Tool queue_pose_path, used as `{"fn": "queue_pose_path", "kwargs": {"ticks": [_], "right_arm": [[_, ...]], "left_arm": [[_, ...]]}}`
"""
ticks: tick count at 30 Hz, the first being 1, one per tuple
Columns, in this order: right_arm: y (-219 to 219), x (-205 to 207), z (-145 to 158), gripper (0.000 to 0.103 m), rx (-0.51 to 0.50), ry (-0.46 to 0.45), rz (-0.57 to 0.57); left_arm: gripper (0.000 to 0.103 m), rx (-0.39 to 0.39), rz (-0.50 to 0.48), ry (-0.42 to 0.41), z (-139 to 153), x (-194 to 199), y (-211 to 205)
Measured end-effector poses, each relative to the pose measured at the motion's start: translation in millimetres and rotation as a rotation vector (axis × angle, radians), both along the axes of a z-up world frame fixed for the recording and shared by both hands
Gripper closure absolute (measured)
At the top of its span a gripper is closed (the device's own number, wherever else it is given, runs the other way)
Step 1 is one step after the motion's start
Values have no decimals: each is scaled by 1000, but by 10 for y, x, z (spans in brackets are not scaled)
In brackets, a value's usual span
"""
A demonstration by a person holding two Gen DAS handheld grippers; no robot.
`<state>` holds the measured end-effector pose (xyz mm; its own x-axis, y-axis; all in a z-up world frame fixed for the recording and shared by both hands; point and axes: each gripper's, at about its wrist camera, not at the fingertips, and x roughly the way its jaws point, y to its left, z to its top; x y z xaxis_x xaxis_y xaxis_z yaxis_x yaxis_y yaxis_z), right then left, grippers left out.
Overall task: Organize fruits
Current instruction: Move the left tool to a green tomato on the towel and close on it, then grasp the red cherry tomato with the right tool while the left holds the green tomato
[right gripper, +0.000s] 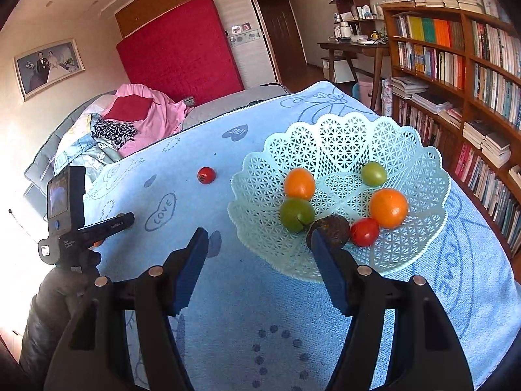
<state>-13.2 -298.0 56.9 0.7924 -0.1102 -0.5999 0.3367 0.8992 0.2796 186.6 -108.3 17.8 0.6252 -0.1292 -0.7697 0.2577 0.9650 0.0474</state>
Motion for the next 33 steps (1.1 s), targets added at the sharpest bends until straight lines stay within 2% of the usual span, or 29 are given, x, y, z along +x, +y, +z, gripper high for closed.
{"fn": "queue_pose_path", "kwargs": {"ticks": [1, 6, 13, 19, 24, 27, 33], "right_arm": [[5, 11, 8, 36, -5, 0, 2], [46, 101, 70, 36, -24, -2, 19], [209, 445, 187, 36, -42, 4, 94], [433, 974, 168, 36, -56, 39, 196], [498, 1504, 49, 36, -7, 102, 248], [490, 1808, -51, 36, 25, 148, 252], [476, 2254, -197, 36, -35, 204, 205]], "left_arm": [[74, 6, -8, -2, -4, -11, -18], [74, -24, -31, -6, 20, -76, -13], [74, -72, -45, -63, 213, -229, 52], [74, -113, -51, -96, 368, -311, 124], [74, -114, -29, -113, 408, -332, 152], [74, -110, -14, -112, 378, -334, 160], [74, -114, -5, -105, 345, -317, 183]]}}
